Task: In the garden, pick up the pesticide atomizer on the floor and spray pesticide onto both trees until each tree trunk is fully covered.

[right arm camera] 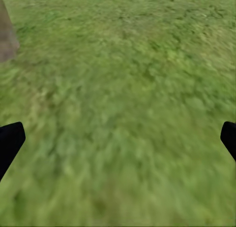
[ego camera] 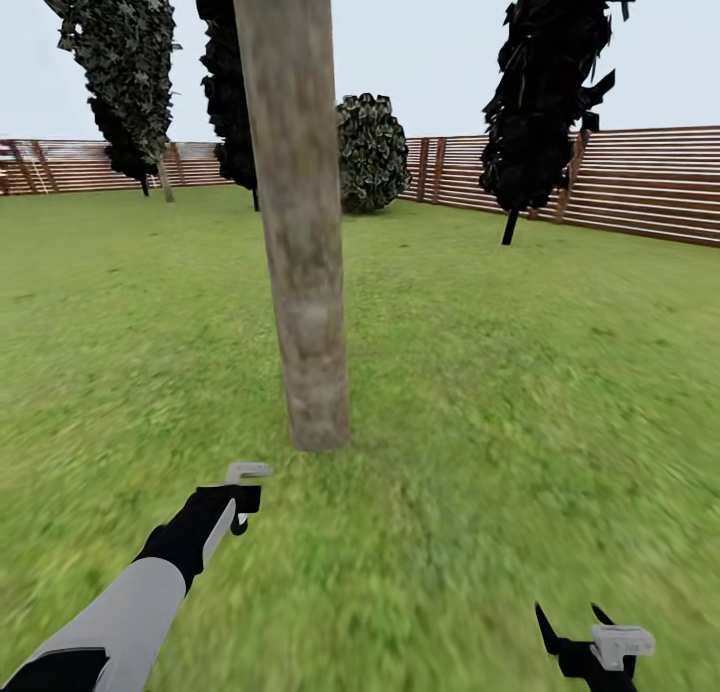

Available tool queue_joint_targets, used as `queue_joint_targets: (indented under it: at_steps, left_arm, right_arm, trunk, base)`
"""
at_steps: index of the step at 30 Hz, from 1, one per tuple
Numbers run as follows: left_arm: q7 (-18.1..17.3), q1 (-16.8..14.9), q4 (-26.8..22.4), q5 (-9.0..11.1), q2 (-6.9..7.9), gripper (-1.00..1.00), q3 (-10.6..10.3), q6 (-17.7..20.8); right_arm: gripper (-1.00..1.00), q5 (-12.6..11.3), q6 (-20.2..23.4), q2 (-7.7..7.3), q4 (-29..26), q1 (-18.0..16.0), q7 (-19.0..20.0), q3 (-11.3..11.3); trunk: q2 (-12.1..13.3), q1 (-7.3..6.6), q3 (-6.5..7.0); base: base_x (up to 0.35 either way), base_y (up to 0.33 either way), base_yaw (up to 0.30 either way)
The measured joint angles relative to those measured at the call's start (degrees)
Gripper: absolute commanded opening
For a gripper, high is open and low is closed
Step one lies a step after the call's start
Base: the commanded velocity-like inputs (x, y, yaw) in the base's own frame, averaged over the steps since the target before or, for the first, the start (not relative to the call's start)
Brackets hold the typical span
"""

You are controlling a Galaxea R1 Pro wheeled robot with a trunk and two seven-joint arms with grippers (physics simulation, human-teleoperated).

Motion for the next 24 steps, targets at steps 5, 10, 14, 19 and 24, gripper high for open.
queue_joint_targets:
  at_steps: [5,10,14,19,24]
  left_arm:
    - [0.0,0.01,0.0,-0.04,0.0,-1.0,0.0,0.0]
    - [0.0,0.01,0.0,-0.05,0.0,-1.0,0.0,0.0]
    - [0.0,0.01,0.0,-0.04,0.04,-1.0,0.0,0.0]
    - [0.0,0.01,0.01,-0.01,0.04,-1.0,0.0,-0.02]
    - [0.01,0.02,0.06,0.03,0.18,-1.0,0.02,-0.04]
  right_arm:
    - [1.0,0.0,0.03,0.0,0.0,0.01,-0.01,0.0]
    - [1.0,0.0,0.02,-0.04,0.0,-0.01,0.02,0.0]
    - [1.0,0.01,-0.03,-0.05,-0.06,0.02,-0.01,-0.04]
    - [1.0,0.01,-0.05,-0.06,-0.09,0.03,0.01,-0.08]
    - [1.0,0.01,-0.04,-0.07,-0.08,0.02,-0.06,-0.07]
  trunk:
    - [0.0,0.0,0.0]
    - [0.0,0.0,0.0]
    - [0.0,0.0,0.0]
    - [0.0,0.01,0.0]
    - [0.0,0.02,0.0]
  base:
    - [0.165,-0.264,0.277]
    - [0.165,-0.264,0.258]
    - [0.165,-0.264,0.18]
    - [0.111,-0.267,0.025]
    - [0.01,-0.099,-0.029]
